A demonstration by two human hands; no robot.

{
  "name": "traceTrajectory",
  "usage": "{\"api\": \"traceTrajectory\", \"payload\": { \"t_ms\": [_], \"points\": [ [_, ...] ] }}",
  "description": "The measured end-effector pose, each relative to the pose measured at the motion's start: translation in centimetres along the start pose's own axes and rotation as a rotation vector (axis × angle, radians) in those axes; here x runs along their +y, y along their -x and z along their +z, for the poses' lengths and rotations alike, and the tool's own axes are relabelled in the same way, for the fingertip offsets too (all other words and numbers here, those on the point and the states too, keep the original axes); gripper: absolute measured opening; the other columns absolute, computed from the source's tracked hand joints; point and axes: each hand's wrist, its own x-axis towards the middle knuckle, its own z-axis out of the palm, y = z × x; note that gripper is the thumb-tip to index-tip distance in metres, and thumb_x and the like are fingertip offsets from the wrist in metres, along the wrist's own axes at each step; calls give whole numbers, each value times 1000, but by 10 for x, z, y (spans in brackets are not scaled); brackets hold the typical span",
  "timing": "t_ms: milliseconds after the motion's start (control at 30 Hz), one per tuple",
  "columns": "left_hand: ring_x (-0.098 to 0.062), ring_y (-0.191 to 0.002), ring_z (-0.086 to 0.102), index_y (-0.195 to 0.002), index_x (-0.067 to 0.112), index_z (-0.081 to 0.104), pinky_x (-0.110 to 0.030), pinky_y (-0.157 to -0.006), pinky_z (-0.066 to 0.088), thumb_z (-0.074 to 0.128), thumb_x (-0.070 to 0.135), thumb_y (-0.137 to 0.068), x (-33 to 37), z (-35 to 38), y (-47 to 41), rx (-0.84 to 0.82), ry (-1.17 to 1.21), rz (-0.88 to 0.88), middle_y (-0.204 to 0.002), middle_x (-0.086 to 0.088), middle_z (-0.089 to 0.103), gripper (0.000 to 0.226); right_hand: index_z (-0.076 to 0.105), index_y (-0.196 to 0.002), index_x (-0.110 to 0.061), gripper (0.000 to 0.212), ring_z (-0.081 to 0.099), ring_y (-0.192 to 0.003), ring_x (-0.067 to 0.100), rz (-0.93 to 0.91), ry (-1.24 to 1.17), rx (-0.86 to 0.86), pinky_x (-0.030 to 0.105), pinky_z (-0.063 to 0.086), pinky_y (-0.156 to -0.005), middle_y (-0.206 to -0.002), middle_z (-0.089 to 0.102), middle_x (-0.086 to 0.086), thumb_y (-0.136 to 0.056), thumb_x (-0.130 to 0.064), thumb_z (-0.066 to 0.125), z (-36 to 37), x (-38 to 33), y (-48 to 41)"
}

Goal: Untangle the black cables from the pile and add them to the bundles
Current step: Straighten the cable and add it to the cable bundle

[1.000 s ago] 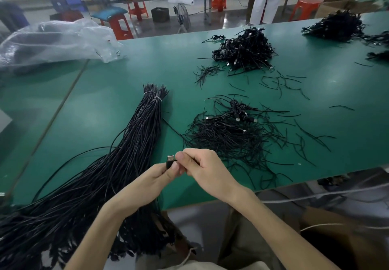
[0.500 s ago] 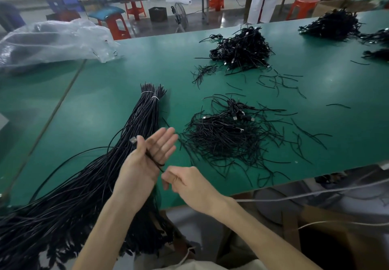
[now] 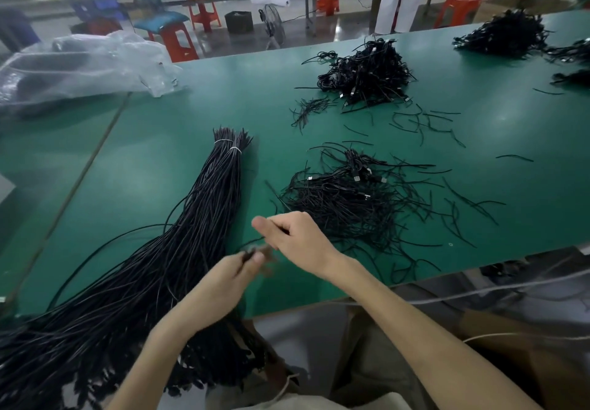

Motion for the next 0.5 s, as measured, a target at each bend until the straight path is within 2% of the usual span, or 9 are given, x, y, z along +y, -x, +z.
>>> {"api": "traceTrajectory", "payload": {
  "t_ms": [33, 100, 167, 233, 300, 333, 367, 433, 500],
  "points": [
    [3, -116, 64, -123, 31, 67, -22, -107, 47, 39, 51, -98, -2, -1, -4, 99, 118, 26, -115, 24, 73, 42, 43, -58, -4, 66, 31, -51, 17, 4, -110, 20, 37, 30, -56, -52, 34, 5, -104, -52, 50, 4, -4, -1],
    [-3, -134, 55, -140, 25, 60, -20, -112, 42, 36, 49, -106, -2, -1, -10, 171, 396, 77, -136, 17, 66, 48, 50, -60, -3, 64, 27, -53, 22, 11, -262, 24, 45, 26, -56, -56, 32, 9, -105, -49, 48, 11, -7, 1],
    [-11, -142, 48, -150, 17, 50, -28, -116, 40, 32, 50, -108, 4, -1, -15, 180, 630, 127, -150, 4, 57, 56, 42, -58, -8, 64, 28, -53, 21, 6, -273, 10, 46, 25, -56, -55, 34, 3, -105, -50, 47, 20, -6, 6],
    [-17, -140, 51, -149, 13, 49, -34, -114, 43, 26, 48, -109, 14, -5, -18, 207, 826, 184, -150, -2, 57, 58, 38, -57, -17, 60, 29, -52, 14, 12, -227, -11, 38, 25, -54, -54, 36, -6, -104, -53, 48, 29, 0, 12],
    [-15, -112, 67, -129, 14, 65, -29, -95, 54, 32, 48, -109, 27, -10, -17, 208, 1015, 185, -122, -3, 70, 52, 34, -58, -17, 61, 28, -53, 11, 17, -132, -18, 33, 25, -54, -55, 34, -6, -102, -58, 48, 33, 9, 16],
    [-13, -85, 66, -111, 16, 70, -26, -79, 54, 37, 50, -108, 32, -13, -14, 188, 1049, 188, -95, 0, 66, 47, 32, -60, -15, 64, 27, -54, 9, 12, -78, -10, 29, 24, -54, -56, 31, -5, -101, -61, 47, 32, 14, 17],
    [-13, -64, 51, -94, 19, 67, -23, -65, 47, 42, 51, -108, 36, -17, -10, 164, 1021, 205, -75, 3, 51, 44, 30, -61, -13, 66, 25, -54, 8, 5, -32, -4, 25, 23, -54, -57, 28, -4, -100, -64, 45, 28, 19, 16],
    [-14, -52, 25, -74, 19, 53, -24, -55, 29, 47, 52, -106, 38, -20, 0, 92, 834, 251, -61, 5, 29, 47, 25, -60, -13, 69, 24, -54, 9, -3, 47, 12, 21, 25, -55, -56, 25, -2, -96, -69, 42, 15, 27, 13],
    [-15, -51, 26, -68, 21, 53, -22, -54, 30, 49, 54, -103, 37, -20, 8, -17, 561, 248, -58, 4, 32, 49, 24, -56, -17, 69, 23, -53, 10, 44, 64, 68, 19, 29, -55, -53, 26, -1, -96, -70, 45, 2, 35, 8]
  ]
}}
